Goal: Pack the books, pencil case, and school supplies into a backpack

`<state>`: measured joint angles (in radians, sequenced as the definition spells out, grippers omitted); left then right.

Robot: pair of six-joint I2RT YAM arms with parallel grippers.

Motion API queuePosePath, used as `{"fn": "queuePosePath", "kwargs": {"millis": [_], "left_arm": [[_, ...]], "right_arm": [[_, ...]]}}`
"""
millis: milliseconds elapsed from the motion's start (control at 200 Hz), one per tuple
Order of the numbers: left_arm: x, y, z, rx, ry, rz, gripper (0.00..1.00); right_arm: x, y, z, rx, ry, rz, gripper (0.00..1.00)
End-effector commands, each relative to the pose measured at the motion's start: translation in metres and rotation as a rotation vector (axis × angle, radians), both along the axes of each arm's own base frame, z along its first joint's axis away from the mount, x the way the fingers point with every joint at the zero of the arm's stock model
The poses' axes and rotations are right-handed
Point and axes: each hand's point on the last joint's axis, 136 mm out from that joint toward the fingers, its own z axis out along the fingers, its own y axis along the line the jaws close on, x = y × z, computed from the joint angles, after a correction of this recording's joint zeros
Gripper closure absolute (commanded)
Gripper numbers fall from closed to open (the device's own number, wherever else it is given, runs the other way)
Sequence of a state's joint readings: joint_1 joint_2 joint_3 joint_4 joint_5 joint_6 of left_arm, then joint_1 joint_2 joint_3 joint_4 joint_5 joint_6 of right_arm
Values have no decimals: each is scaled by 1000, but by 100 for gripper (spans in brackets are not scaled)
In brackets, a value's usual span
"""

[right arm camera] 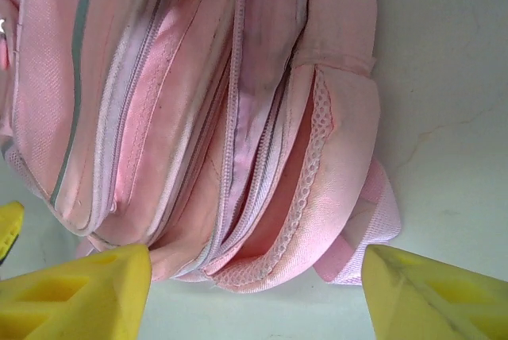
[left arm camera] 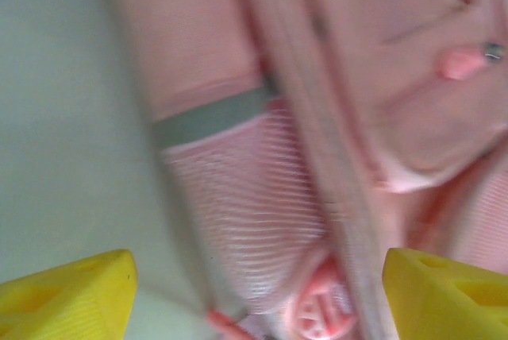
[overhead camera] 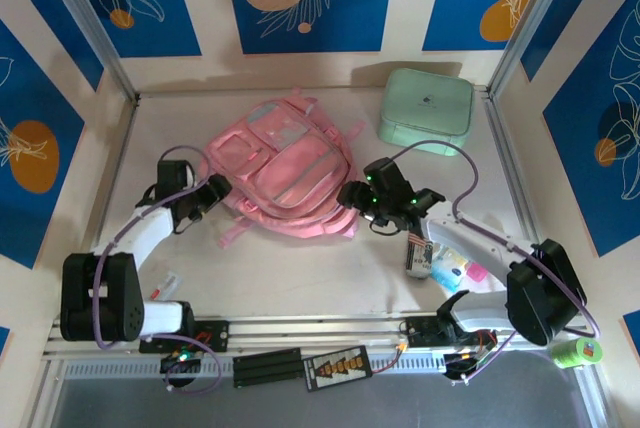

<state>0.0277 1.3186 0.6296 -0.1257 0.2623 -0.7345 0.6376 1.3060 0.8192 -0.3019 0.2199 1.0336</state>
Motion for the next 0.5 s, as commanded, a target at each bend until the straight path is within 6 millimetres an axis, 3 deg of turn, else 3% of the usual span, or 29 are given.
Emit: {"fn": "queuePosePath", "kwargs": {"millis": [0, 170, 495], "left_arm": [[19, -2, 11, -103, -78, 34, 28], [35, -12, 6, -166, -93, -11, 39], [42, -21, -14, -216, -69, -50, 57]], "right_arm": [[2, 2, -2, 8, 28, -46, 31], [0, 9, -14, 41, 78, -54, 33], [0, 17, -26, 67, 125, -33, 40]]}}
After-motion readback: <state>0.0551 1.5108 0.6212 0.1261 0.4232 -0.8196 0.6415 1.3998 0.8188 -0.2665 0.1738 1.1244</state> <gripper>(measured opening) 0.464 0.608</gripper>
